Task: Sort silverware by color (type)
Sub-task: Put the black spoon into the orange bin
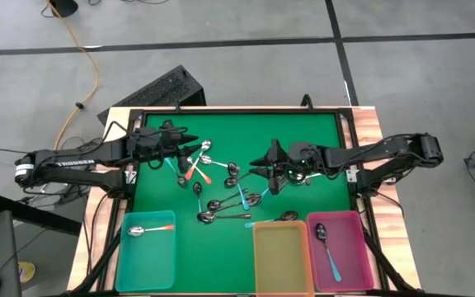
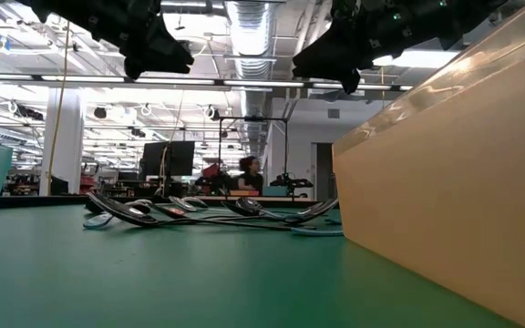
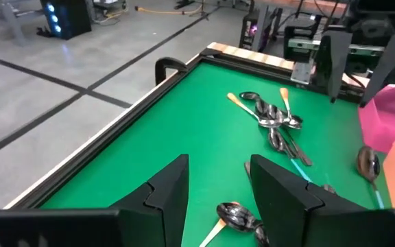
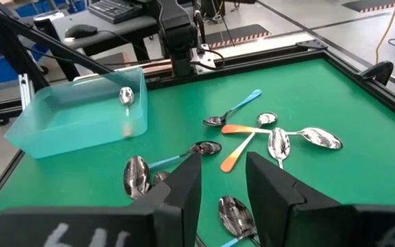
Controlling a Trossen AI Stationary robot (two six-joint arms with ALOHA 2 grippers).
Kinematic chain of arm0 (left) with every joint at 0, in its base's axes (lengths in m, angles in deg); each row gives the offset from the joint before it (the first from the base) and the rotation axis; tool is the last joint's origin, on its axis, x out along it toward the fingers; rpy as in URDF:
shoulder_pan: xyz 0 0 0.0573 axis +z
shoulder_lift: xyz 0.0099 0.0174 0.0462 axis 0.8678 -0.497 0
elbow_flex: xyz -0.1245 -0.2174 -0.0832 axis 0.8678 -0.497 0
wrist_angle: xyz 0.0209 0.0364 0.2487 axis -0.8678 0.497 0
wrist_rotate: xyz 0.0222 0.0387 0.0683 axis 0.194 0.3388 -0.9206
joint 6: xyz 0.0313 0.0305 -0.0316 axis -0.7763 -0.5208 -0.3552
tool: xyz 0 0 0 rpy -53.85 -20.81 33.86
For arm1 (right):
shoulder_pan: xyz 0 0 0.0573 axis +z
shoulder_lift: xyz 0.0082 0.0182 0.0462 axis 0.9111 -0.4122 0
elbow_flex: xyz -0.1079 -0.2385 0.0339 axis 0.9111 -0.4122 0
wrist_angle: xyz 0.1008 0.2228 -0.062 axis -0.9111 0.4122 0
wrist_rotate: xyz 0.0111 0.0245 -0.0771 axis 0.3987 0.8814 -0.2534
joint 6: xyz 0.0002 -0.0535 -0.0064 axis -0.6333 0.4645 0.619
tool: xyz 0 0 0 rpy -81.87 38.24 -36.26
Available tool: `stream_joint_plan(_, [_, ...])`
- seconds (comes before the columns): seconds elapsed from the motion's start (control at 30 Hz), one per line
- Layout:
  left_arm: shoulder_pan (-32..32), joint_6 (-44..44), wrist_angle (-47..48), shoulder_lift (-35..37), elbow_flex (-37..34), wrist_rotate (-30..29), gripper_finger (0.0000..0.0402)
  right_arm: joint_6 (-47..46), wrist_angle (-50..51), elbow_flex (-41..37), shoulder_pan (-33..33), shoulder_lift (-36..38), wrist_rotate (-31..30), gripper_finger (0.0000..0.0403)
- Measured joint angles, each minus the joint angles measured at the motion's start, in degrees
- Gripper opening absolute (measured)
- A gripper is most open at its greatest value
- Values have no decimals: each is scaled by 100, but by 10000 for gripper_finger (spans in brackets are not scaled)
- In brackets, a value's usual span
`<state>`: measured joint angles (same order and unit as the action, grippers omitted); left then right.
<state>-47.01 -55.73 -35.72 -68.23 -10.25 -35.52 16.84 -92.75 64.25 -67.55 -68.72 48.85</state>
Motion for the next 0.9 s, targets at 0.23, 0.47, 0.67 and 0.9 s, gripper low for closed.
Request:
stream_joint_plan(0.23, [4, 189, -38, 0, 0, -202, 140, 0, -27, 0, 0, 0, -3, 127])
stream_joint_plan(0.47, [4, 325, 17, 1, 0, -421, 140, 2, -34, 0, -13, -7, -6, 127])
stream_joint_plan(0.67, [4, 293, 38, 2, 0, -309, 140, 4, -29, 0, -13, -9, -9, 127])
stream_joint_plan(0.9, [4, 72, 77, 2, 0, 53, 140, 4, -29, 0, -13, -9, -10, 127])
